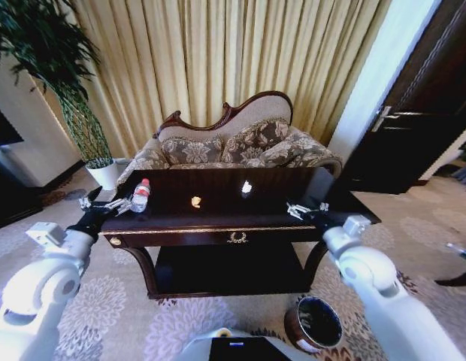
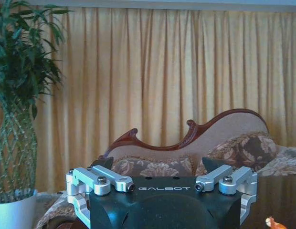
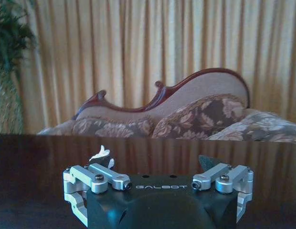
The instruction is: Move to the front of the table and place the trash on the table into the trash bin.
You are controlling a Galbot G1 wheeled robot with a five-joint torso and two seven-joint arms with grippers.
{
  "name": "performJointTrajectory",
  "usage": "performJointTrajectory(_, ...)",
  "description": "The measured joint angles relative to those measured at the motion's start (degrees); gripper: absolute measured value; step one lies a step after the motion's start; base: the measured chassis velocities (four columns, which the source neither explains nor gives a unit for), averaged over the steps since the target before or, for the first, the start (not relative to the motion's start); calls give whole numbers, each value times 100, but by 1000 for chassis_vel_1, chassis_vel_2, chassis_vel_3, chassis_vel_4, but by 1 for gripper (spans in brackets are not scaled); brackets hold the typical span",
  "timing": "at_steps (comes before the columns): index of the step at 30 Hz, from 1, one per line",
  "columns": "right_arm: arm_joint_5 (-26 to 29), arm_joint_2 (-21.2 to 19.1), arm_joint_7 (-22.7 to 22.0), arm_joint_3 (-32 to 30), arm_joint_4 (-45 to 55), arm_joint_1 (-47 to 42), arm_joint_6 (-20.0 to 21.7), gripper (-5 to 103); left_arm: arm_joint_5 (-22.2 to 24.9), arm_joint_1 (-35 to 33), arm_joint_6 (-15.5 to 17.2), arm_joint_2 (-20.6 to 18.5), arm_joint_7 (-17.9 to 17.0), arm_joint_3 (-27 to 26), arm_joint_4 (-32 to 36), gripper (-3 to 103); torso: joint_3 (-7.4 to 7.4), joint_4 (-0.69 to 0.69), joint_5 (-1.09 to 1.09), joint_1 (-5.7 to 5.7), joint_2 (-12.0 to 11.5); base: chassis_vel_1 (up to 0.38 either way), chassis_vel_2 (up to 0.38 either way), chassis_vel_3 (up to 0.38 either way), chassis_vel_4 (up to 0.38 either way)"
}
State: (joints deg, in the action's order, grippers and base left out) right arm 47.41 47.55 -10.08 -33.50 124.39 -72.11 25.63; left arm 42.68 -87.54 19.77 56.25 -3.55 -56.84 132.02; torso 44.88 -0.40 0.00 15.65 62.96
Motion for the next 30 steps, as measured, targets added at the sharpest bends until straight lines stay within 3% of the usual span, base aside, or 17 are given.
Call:
performJointTrajectory(6,403,-382,-311,815,-261,896,177,100,-133,-86,-24,158,20,-6,12,100,0,1,1,0,0,0,0,0,0)
performJointTrajectory(8,650,-501,-449,1431,-419,1410,228,100,-218,-109,-25,275,16,71,59,100,0,1,-1,0,0,0,0,0,0)
performJointTrajectory(15,1187,-314,-893,2606,-865,2664,370,100,-268,-178,-26,372,9,88,137,100,0,-1,0,0,-1,0,0,0,0)
performJointTrajectory(21,1505,427,-1506,3489,-1542,3844,564,100,-252,-230,-26,357,-4,-24,126,100,0,2,-2,0,-1,0,0,0,0)
performJointTrajectory(24,1708,1067,-2200,4031,-1976,4345,810,100,-246,-277,-26,376,-5,-53,94,100,0,0,-1,1,-1,0,0,0,0)
performJointTrajectory(29,1650,1586,-2847,4311,-2393,4653,1003,100,-241,-282,-27,383,-6,-78,57,100,0,2,-2,1,-1,0,0,0,0)
performJointTrajectory(30,1623,1789,-3181,4357,-2580,4777,1095,100,-235,-279,-28,395,-6,-100,45,100,0,1,-2,1,-1,0,0,0,0)
